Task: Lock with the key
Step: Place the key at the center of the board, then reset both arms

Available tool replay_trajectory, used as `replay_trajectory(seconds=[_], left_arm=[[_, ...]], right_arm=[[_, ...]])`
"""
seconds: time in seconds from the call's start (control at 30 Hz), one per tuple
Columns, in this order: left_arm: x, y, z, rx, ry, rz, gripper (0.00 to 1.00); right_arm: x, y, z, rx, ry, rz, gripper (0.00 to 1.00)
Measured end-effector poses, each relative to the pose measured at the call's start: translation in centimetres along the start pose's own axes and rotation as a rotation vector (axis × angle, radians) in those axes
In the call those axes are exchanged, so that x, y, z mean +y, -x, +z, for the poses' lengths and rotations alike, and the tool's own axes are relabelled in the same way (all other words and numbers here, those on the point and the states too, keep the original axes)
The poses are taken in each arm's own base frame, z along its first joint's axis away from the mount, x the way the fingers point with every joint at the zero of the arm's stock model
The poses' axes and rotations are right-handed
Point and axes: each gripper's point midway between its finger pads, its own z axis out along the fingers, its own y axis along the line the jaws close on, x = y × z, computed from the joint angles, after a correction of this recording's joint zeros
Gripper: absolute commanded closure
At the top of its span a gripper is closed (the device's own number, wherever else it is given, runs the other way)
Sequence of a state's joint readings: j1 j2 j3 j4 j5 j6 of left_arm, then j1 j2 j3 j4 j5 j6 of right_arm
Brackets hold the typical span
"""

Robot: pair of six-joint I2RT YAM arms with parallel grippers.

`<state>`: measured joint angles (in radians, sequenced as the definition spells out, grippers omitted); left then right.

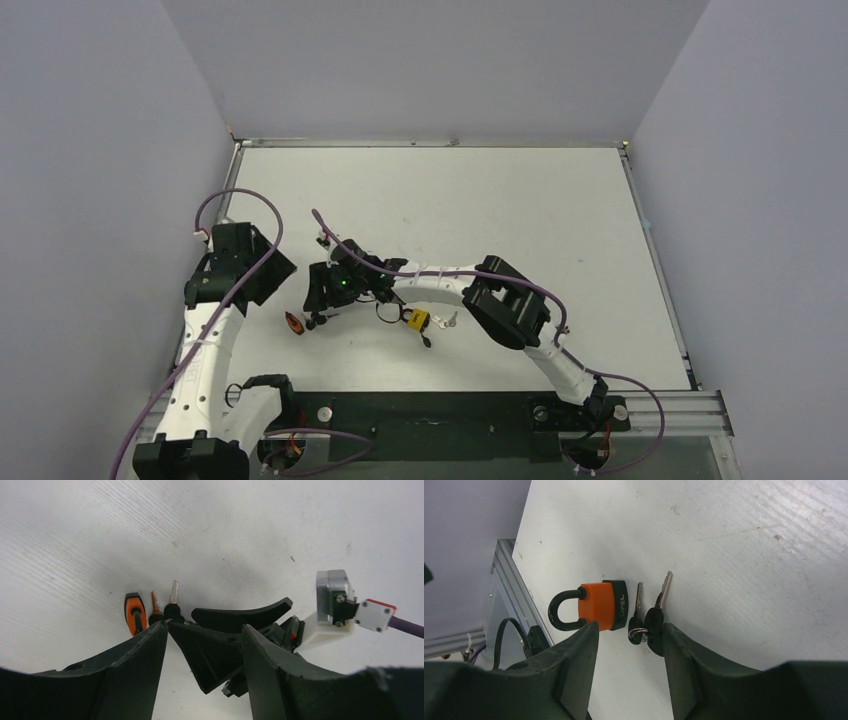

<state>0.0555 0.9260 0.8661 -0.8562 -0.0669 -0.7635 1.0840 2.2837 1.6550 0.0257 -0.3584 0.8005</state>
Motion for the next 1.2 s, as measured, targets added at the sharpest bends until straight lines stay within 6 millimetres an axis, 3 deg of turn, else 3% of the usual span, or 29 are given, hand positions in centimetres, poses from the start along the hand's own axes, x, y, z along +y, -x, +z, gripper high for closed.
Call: replay_trajectory(seconds=[0.27, 0.43, 0.57, 0.8, 1.03, 1.2], left_arm=[[-3.5, 1.1, -2.0, 0.008, -0.147, 0.027, 0.43], [-6.6, 1.8, -3.4, 0.015, -0.263, 0.075, 0.41], [-10.3, 1.7, -5.3, 0.015, -0.371, 0.163, 0.41], [-17.3, -0.4, -8.7, 0.006, -0.571, 0.330, 0.40], [-22.5, -3.5, -10.1, 0.002, -0.670, 0.488, 0.39], [-25.2, -5.7, -10.7, 0.002, -0.730, 0.585, 0.38]], right_arm=[[-0.6, 0.0, -0.7, 0.004, -0.010, -0.013, 0.34], [-1.0, 1.6, -4.2, -0.035, -0.032, -0.013, 0.28], [-1.5, 5.6, -9.2, -0.151, -0.046, -0.009, 0.26], [-4.7, 11.4, -19.8, -0.395, -0.130, 0.030, 0.25], [-6.1, 13.2, -30.1, -0.604, -0.230, 0.036, 0.23], [-4.7, 13.9, -36.7, -0.757, -0.287, 0.018, 0.21]])
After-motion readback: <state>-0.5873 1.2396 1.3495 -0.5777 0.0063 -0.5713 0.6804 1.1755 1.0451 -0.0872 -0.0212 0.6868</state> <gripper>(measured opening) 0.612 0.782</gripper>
